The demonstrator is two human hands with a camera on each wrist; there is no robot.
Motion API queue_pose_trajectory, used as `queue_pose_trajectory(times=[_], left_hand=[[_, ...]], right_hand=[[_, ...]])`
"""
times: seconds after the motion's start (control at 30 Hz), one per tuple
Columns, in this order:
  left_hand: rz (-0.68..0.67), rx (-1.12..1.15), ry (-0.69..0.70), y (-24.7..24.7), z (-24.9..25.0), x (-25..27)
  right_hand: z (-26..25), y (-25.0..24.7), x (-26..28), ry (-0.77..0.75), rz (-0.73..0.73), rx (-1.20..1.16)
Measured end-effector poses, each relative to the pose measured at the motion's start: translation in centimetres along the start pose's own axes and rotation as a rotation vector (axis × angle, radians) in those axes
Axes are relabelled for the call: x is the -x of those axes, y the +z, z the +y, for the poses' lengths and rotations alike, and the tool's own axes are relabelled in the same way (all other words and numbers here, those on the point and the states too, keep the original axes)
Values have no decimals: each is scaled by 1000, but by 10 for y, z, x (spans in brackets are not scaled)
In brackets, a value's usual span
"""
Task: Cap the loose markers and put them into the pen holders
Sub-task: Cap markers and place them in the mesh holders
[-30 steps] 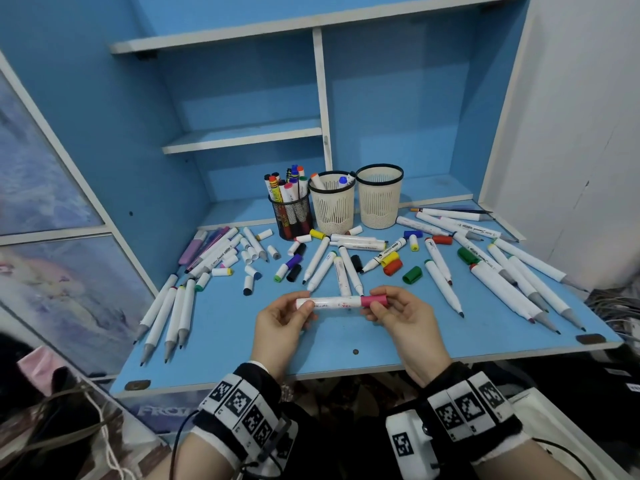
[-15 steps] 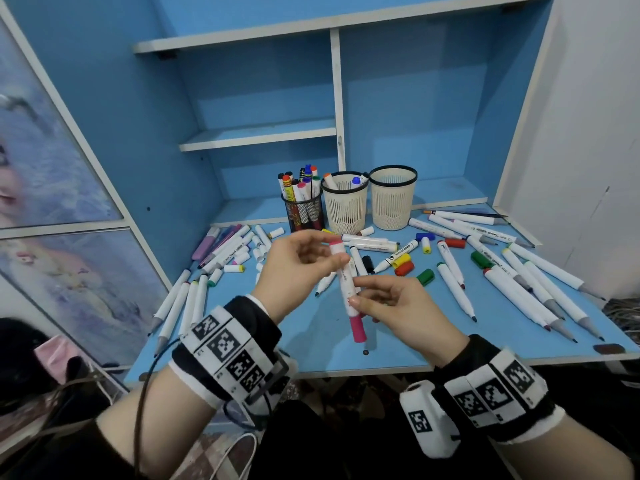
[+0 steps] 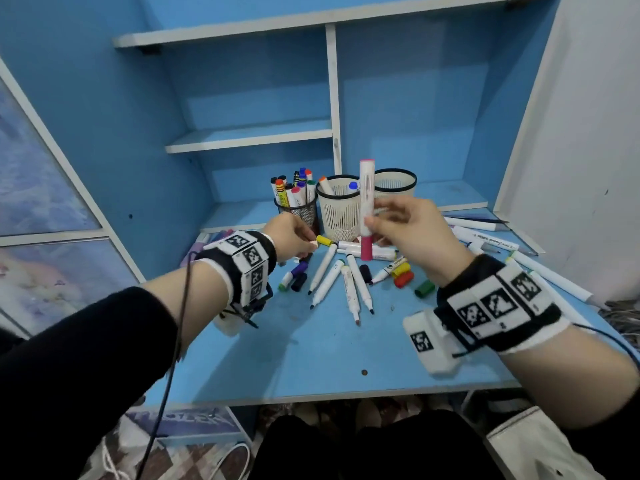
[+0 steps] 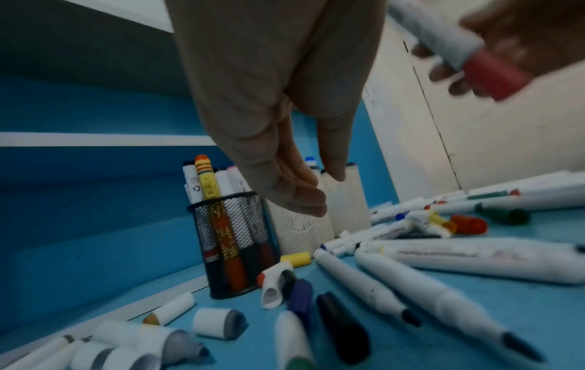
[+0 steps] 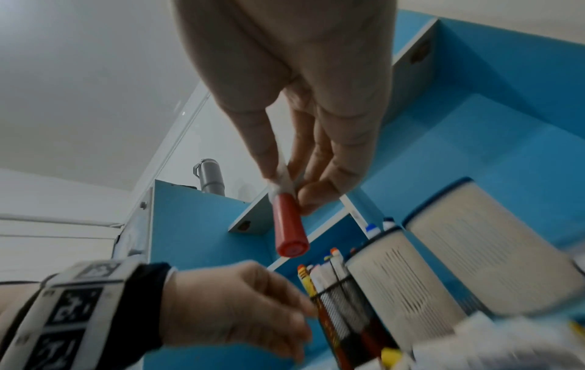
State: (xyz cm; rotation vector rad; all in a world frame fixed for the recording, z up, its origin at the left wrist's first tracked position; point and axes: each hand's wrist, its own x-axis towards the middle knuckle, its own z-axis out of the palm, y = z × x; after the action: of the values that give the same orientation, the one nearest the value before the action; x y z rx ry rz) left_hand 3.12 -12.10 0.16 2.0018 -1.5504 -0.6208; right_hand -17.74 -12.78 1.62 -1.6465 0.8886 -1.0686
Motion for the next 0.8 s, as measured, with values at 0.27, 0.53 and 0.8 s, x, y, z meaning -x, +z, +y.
queue_pose_trajectory(times=[0.27, 0.53, 0.8], left_hand=[[-141, -275, -48, 29, 3, -49], [-174, -445, -2, 44, 7, -67], [-96, -285, 59, 25, 9, -56]], right_hand=[[-8, 6, -81, -123, 149, 114], [2, 10, -118, -168, 270, 182], [20, 17, -133, -317, 207, 323]])
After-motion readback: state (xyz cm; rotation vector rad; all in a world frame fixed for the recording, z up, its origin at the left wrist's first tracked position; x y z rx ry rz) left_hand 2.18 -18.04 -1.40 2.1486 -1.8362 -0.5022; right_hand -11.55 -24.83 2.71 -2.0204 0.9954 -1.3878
